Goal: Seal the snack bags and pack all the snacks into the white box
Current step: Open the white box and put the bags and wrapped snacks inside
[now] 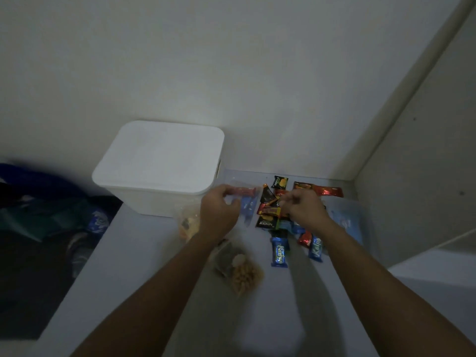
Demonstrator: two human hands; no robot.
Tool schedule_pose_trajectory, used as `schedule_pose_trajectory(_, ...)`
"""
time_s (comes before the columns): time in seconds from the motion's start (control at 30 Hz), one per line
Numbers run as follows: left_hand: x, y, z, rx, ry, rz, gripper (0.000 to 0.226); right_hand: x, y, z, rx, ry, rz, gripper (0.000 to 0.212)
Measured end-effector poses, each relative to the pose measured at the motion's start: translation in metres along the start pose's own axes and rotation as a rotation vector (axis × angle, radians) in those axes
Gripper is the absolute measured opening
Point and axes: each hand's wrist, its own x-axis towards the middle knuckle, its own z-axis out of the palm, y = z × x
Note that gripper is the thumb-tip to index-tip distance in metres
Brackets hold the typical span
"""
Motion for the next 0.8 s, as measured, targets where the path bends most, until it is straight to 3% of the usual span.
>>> schedule_pose_trajectory(0.33, 0.095, -0.052, -0.131, 0.051, 0.133, -0.148, 0.015, 0.053, -0.135, 0.08, -0.021, 0.012, -0.133, 0.026)
schedule_pose_trajectory(0.47, 0.134, -0.093, -0.176, 0.098, 0.119, -0.213, 0.029, 0.068, -0.161, 0.105, -0.173, 0.055, -0.04, 0.043)
schedule_pose_trajectory(0.6, 0.162, -0.133, -0.21, 0.203, 0.06, -0.33, 0.049, 0.081, -0.171, 0.124, -0.233, 0.076, 0.108, 0.024)
schedule_pose_trajectory(0.67, 0.169, -0.146, -0.218, 0.214, -0.003, -0.412, 0.047, 0.086, -0.173, 0.128, -0.23, 0.11, 0.157, 0.017)
schedule_pose_trajectory(0.8, 0.179, -0.175, -0.227, 0.108, -0.116, -0.523, 0.025, 0.092, -0.181, 0.136, -0.224, 0.186, 0.238, 0.025)
